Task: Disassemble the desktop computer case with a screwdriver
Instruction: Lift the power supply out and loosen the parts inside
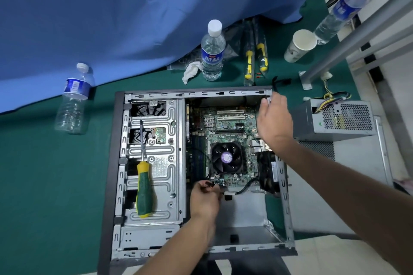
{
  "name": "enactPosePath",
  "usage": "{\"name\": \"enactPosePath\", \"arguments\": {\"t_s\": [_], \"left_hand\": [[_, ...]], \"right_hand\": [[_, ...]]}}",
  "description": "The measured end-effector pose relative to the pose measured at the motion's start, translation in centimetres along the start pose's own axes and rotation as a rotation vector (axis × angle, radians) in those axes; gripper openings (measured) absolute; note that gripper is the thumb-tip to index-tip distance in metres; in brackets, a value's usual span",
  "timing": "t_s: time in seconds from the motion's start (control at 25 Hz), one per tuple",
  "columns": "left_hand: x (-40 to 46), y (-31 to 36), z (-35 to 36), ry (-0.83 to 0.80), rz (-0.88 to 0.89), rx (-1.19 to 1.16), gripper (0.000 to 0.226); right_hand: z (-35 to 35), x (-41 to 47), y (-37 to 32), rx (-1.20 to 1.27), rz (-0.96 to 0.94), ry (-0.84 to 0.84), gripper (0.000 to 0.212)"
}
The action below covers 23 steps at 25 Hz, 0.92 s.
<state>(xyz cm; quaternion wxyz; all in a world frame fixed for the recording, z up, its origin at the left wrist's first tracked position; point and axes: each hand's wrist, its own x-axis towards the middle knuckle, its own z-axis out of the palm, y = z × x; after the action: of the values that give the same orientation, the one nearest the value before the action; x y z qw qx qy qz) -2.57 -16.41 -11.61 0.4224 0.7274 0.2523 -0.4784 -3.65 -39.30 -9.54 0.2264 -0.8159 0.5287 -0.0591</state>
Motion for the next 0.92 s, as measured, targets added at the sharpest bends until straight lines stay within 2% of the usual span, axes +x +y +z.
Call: {"name": "enactPosePath", "arguments": {"t_s": [0.08,0.2,0.24,0.32,0.44,0.48,0.56,0.64,0.72,0.8,0.92], "left_hand": [[0.3,0.2,0.5,0.0,-0.005,0.036,0.016],[0.0,0.5,0.6,-0.068,-0.036,-0.153,0.028],[-0.3,0.6,0.3,-0.082,-0.018,-0.13,0.03],[-1.1,0.6,-0.4,-0.111,0.093,0.151,0.025],[-3.0,1.7,-1.6,-0.188,0.488,0.729,0.033],[-3.8,2.5,-2.0,-0.163,0.653,0.835,0.034],[-5.0,4.8,-3.3,-0.006,0.936,0.968,0.035],[-5.1,6.9,-4.8,0.223,1.069,1.113,0.034],[-4.5,8.3,-6.5,0.433,1.006,1.237,0.034],[-4.0,8.6,-8.1,0.564,0.914,1.302,0.041],[-3.6,7.8,-9.6,0.577,0.871,1.241,0.051]], "right_hand": [[0.0,0.1,0.0,0.003,0.002,-0.002,0.04],[0.1,0.1,0.1,0.002,-0.007,0.009,0.039],[0.1,0.2,0.2,0.0,-0.006,0.012,0.039],[0.3,0.2,0.2,0.003,-0.01,0.016,0.039],[0.4,0.3,0.3,0.004,-0.007,0.027,0.04],[0.5,0.3,0.3,0.002,-0.004,0.027,0.04],[0.5,0.2,0.3,-0.004,-0.007,0.03,0.039],[0.4,0.2,0.2,-0.004,-0.003,0.03,0.039],[0.3,0.3,0.2,0.0,0.003,0.021,0.039],[0.3,0.2,0.1,0.01,0.002,0.017,0.039],[0.3,0.2,0.0,0.019,0.005,0.023,0.04]]}}
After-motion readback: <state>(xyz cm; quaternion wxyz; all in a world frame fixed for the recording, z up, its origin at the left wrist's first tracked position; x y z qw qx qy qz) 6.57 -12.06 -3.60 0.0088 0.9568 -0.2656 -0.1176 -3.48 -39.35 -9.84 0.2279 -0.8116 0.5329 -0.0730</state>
